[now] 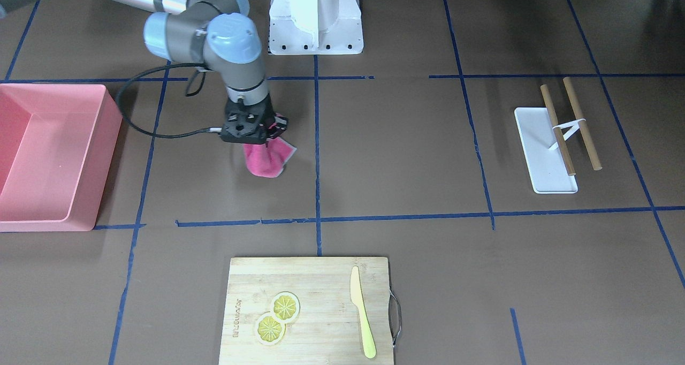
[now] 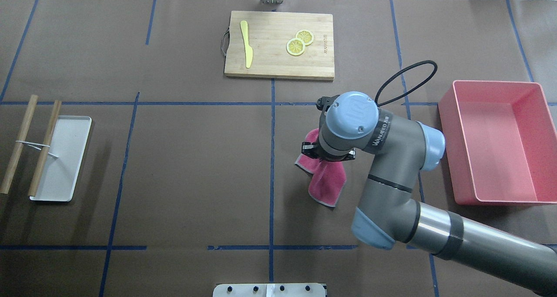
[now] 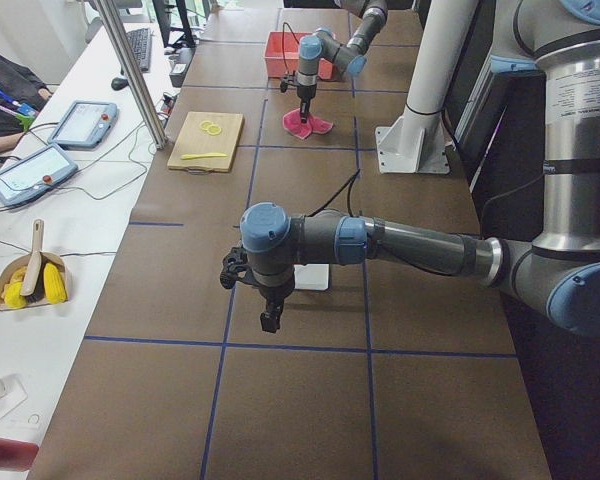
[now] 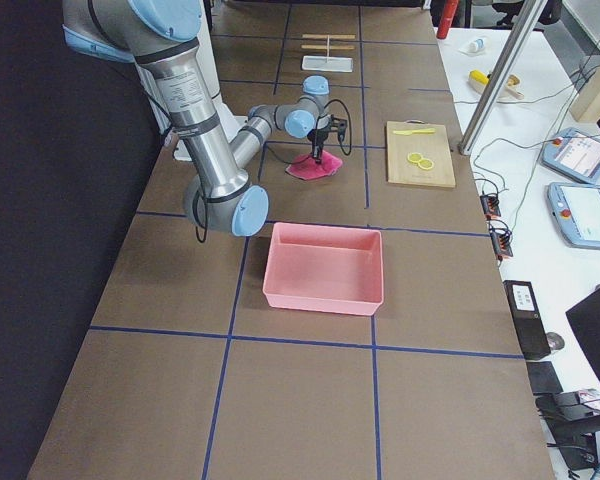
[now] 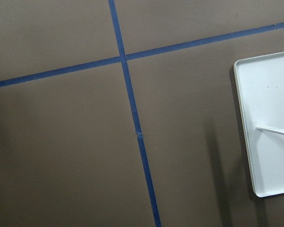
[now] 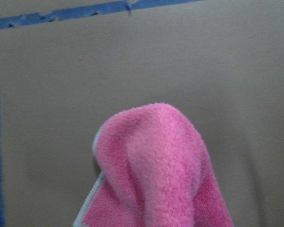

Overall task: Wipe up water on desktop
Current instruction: 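Drag the pink cloth across the table with the right gripper, wiping back and forth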

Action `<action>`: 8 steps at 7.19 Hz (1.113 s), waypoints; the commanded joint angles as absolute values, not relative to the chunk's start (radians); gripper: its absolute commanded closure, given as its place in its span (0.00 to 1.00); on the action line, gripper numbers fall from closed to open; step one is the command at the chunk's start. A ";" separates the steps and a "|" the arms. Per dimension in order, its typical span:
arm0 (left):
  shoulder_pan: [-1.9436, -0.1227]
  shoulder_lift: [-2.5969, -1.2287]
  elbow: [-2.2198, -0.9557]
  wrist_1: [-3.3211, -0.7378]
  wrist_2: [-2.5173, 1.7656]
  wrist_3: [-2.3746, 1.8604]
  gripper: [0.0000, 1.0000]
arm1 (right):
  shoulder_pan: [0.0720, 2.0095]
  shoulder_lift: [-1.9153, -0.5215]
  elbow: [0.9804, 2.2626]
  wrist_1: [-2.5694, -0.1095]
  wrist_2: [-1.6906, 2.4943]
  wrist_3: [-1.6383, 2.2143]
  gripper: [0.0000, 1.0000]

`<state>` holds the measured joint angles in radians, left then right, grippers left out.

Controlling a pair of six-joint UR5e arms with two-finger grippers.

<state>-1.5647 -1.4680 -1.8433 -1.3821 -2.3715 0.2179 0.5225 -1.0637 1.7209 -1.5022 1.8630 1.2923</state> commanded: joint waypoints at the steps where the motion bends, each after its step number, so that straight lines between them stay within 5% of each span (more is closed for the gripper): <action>1: -1.565 -1.468 -1.842 -1.382 -2.372 0.218 0.00 | 0.587 -1.272 1.834 -1.502 1.884 1.092 1.00; 4: -1.565 -1.468 -1.842 -1.382 -2.372 0.218 0.00 | 0.626 -1.387 1.898 -1.502 1.890 1.005 1.00; 8: -1.565 -1.468 -1.847 -1.382 -2.372 0.216 0.00 | 0.520 -0.995 1.653 -1.497 1.881 1.312 1.00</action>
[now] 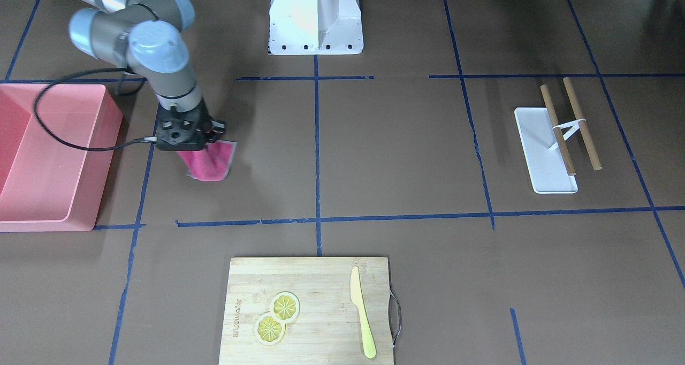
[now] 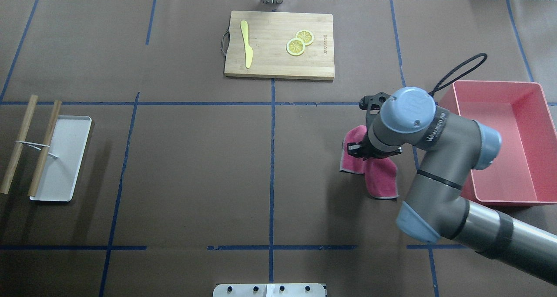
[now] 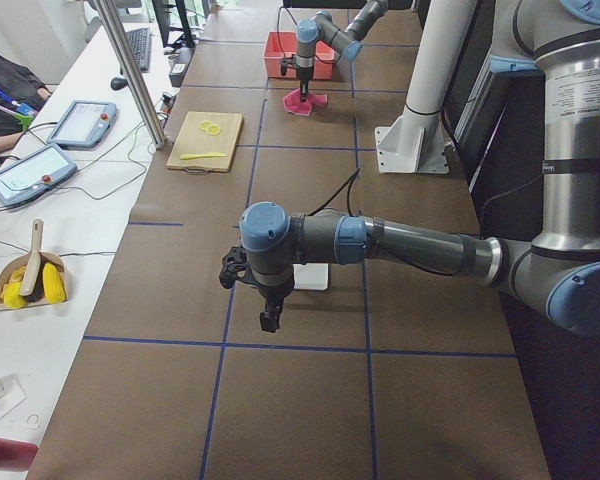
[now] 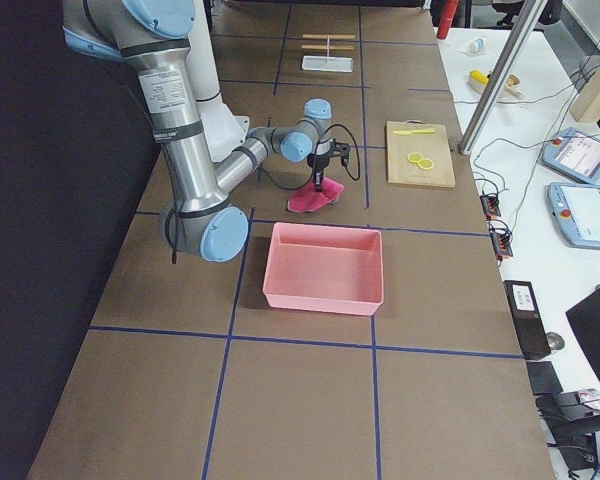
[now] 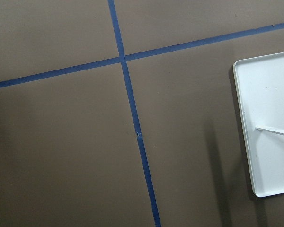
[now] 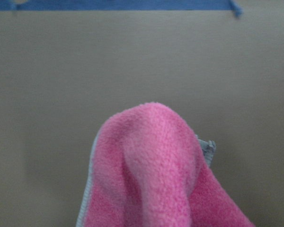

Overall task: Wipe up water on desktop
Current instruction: 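Drag the pink cloth across the table with the right gripper, wiping back and forth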

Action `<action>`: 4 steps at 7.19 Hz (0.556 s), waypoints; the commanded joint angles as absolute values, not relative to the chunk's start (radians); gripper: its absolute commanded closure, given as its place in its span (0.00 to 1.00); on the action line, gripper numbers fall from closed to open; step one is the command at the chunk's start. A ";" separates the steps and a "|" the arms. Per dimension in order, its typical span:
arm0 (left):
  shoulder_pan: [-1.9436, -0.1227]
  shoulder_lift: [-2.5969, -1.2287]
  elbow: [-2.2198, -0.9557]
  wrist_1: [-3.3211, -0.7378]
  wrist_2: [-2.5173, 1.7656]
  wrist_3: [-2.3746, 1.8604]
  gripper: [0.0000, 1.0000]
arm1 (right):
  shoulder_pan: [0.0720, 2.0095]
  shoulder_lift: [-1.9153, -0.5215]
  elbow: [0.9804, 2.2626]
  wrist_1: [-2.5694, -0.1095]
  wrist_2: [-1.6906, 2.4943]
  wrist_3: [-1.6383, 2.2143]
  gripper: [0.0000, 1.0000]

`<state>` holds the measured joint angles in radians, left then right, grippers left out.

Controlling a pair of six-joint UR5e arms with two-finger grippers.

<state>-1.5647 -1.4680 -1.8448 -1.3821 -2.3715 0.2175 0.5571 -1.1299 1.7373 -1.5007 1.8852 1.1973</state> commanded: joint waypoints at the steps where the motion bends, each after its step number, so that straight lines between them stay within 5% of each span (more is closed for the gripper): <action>1: -1.565 -1.468 -1.844 -1.382 -2.372 0.218 0.00 | 0.502 -0.907 1.613 -1.497 1.879 1.384 1.00; 4: -1.565 -1.468 -1.842 -1.382 -2.372 0.218 0.00 | 0.517 -0.841 1.597 -1.511 1.888 1.430 1.00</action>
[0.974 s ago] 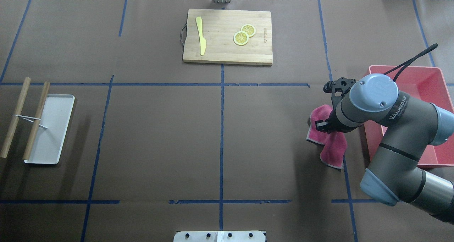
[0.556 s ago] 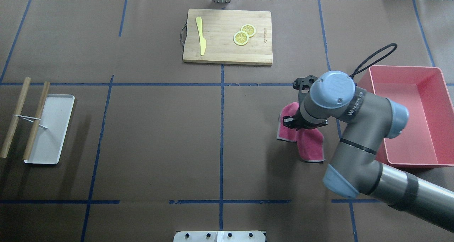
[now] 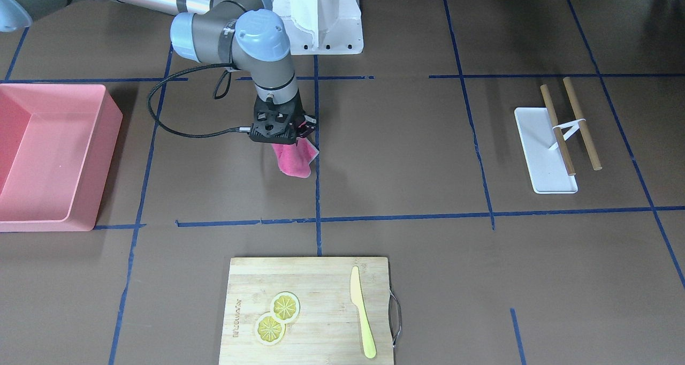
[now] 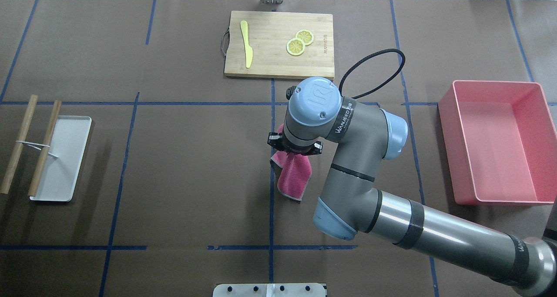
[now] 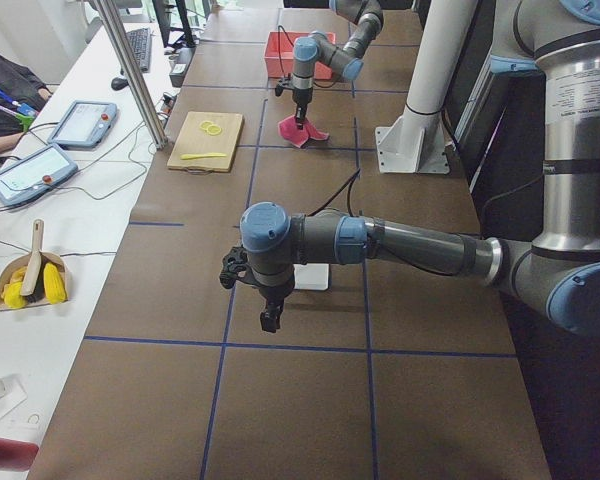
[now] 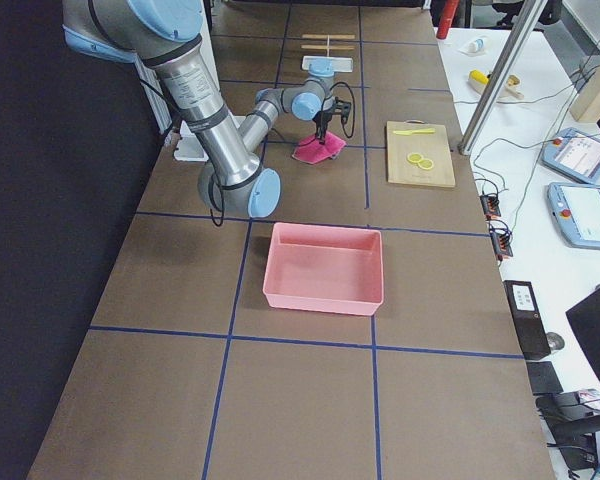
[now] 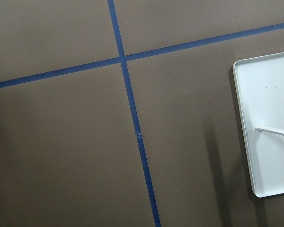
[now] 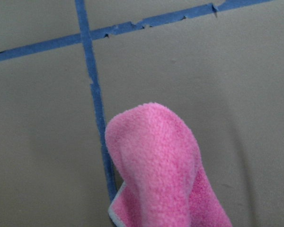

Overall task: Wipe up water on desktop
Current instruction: 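Drag the pink cloth across the table with the right gripper, wiping back and forth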

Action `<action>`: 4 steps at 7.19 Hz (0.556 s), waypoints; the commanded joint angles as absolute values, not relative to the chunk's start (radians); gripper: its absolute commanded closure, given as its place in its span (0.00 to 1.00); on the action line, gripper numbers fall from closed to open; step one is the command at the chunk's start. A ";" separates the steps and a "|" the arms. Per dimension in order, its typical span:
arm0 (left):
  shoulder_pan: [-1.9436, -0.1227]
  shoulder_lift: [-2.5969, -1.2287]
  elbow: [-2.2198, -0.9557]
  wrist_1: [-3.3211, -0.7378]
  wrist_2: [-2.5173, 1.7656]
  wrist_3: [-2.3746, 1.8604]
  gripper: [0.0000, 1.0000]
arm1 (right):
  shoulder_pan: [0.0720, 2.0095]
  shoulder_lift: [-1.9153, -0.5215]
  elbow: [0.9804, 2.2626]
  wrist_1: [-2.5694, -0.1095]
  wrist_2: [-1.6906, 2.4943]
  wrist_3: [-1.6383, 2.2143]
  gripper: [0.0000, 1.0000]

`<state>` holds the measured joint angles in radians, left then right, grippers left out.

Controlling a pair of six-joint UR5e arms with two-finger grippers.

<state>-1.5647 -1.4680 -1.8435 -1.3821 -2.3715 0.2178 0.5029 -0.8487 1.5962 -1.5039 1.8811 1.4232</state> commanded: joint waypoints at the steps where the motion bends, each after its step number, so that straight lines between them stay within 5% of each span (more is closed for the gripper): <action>1: -1.565 -1.468 -1.841 -1.381 -2.372 0.216 0.00 | 0.556 -0.871 1.633 -1.552 1.910 1.404 1.00; 4: -1.565 -1.468 -1.844 -1.384 -2.407 0.124 0.00 | 0.755 -1.010 1.831 -1.696 2.061 1.122 1.00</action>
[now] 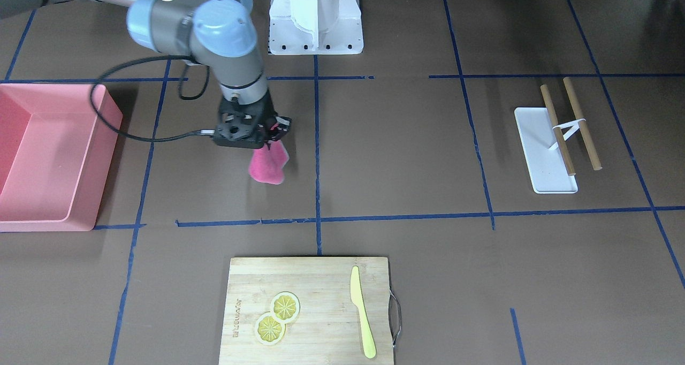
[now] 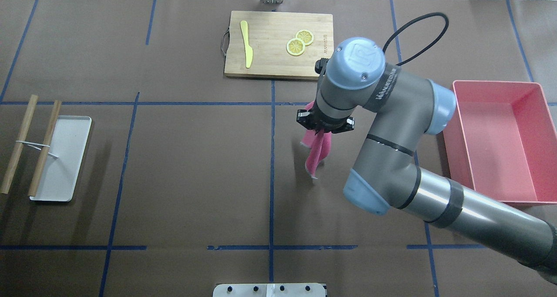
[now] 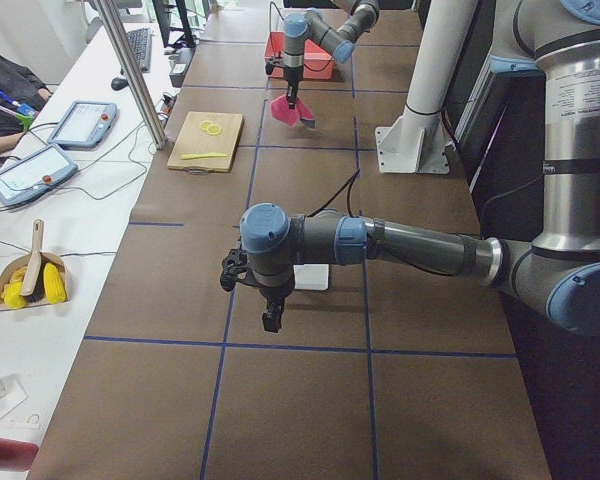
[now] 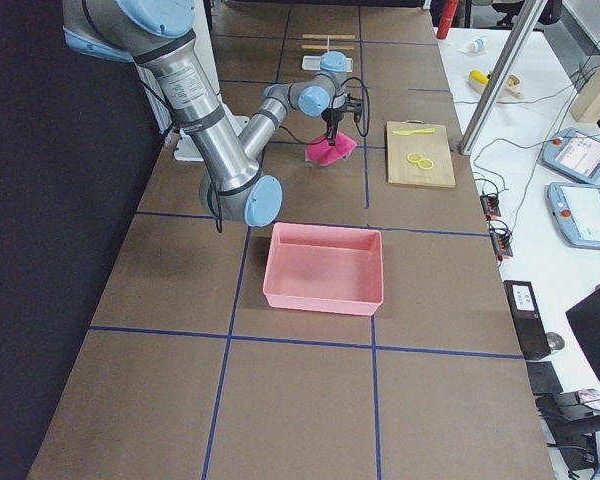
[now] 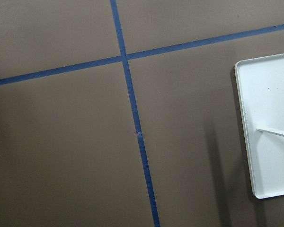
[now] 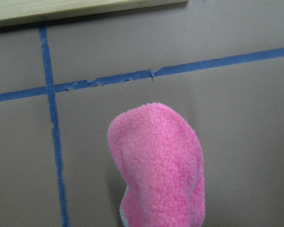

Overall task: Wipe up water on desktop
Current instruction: 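Carry the pink cloth into the pink bin with the right gripper and release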

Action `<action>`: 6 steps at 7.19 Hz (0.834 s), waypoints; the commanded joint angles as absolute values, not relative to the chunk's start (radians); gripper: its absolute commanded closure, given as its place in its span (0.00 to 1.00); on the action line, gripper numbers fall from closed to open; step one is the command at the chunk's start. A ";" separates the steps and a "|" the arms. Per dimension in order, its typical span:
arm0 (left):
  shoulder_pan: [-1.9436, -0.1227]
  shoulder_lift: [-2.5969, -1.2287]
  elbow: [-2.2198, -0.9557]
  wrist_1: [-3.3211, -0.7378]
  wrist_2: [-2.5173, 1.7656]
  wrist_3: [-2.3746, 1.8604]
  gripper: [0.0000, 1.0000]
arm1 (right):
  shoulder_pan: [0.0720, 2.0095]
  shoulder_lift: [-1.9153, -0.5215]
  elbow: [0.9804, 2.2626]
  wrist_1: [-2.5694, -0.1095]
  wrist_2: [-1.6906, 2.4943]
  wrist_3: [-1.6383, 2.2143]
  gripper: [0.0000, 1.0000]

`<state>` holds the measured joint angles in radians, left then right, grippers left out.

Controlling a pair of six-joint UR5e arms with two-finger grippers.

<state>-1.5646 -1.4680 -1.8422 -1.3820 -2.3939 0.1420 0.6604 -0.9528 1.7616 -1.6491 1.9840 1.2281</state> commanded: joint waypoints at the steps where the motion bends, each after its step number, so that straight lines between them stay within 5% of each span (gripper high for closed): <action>1: -1.565 -1.468 -1.851 -1.384 -2.408 0.124 0.00 | 0.844 -1.059 1.879 -1.732 2.107 1.015 1.00; 4: -1.565 -1.468 -1.859 -1.384 -2.410 0.123 0.00 | 1.045 -1.327 2.057 -1.815 2.179 0.599 1.00; 6: -1.565 -1.468 -1.861 -1.384 -2.410 0.121 0.00 | 1.226 -1.484 2.059 -1.810 2.265 0.327 1.00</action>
